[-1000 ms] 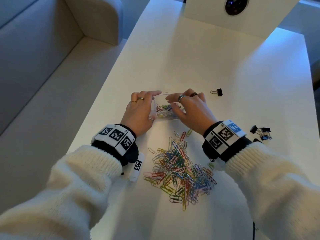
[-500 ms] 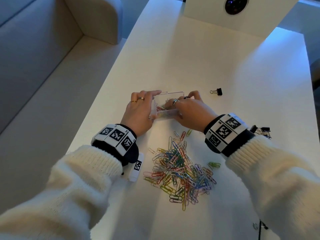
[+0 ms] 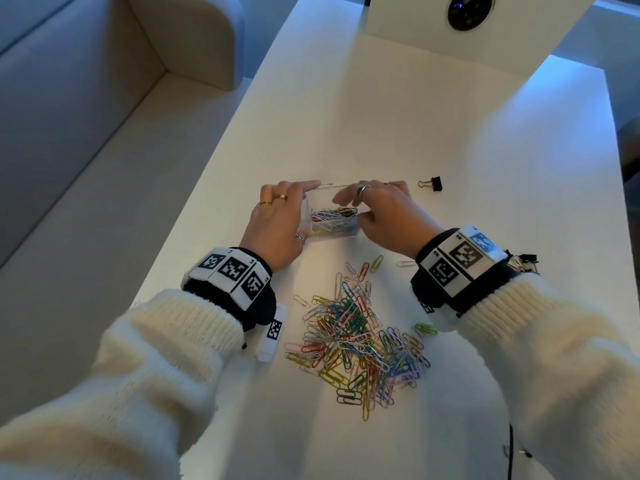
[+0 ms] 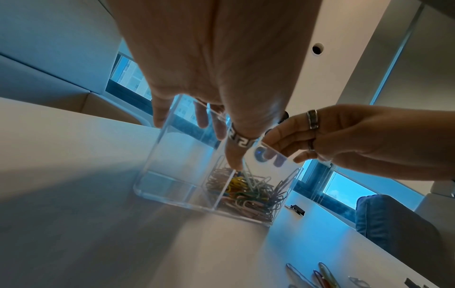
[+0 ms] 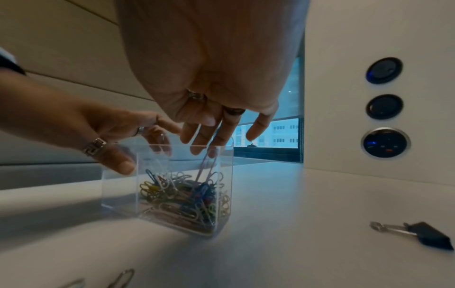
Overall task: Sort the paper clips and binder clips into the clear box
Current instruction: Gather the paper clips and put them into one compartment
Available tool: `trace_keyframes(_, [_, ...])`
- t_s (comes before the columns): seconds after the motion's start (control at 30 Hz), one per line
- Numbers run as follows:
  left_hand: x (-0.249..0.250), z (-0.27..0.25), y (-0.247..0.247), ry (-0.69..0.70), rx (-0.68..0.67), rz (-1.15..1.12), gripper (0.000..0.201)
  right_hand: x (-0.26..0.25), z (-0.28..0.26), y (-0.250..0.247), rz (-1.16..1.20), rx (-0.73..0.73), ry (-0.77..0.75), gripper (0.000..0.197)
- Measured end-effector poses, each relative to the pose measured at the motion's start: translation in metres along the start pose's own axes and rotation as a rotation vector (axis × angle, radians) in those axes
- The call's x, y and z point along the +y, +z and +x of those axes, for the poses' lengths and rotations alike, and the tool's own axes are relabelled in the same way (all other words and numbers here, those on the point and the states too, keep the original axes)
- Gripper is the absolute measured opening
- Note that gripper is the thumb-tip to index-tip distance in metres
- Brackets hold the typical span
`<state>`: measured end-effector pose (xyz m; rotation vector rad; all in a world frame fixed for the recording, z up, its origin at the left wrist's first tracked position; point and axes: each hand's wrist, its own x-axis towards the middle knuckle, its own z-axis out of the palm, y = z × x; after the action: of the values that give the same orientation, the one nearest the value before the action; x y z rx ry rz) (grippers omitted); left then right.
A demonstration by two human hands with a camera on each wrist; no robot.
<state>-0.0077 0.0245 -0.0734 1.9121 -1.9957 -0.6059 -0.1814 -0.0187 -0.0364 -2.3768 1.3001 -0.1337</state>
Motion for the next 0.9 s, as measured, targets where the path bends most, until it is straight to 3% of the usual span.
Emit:
trace_keyframes(0.17, [0.001, -0.001, 0.0, -0.006, -0.001, -0.001, 0.074, -0.012, 0.0, 0.012, -0.252, -0.241, -0.044, 0.044])
trace_keyframes(0.33, [0.002, -0.001, 0.0, -0.013, 0.004, -0.018, 0.073, -0.014, 0.003, 0.011, -0.255, -0.056, -0.082, 0.047])
trace_keyframes(0.53, [0.003, -0.001, 0.001, -0.021, 0.001, -0.01, 0.073, -0.014, 0.008, 0.013, -0.43, -0.166, -0.131, 0.037])
trace_keyframes(0.63, [0.002, -0.001, 0.001, -0.018, 0.006, -0.012, 0.073, -0.003, 0.002, 0.005, -0.192, 0.014, -0.087, 0.032])
trace_keyframes(0.73, [0.002, -0.001, 0.0, -0.009, 0.006, -0.009, 0.073, 0.013, -0.017, 0.005, 0.239, 0.341, 0.08, 0.024])
trace_keyframes(0.77, [0.002, -0.001, 0.0, -0.01, 0.005, -0.013, 0.073, 0.018, -0.024, 0.008, 0.292, 0.355, 0.165, 0.021])
trace_keyframes(0.83, [0.002, -0.001, 0.0, -0.012, 0.001, -0.016, 0.072, 0.025, -0.038, 0.022, 0.221, 0.142, 0.318, 0.02])
trace_keyframes(0.9, [0.003, -0.001, 0.0, -0.014, 0.0, -0.024, 0.071, 0.024, -0.05, 0.039, 0.105, -0.124, 0.385, 0.035])
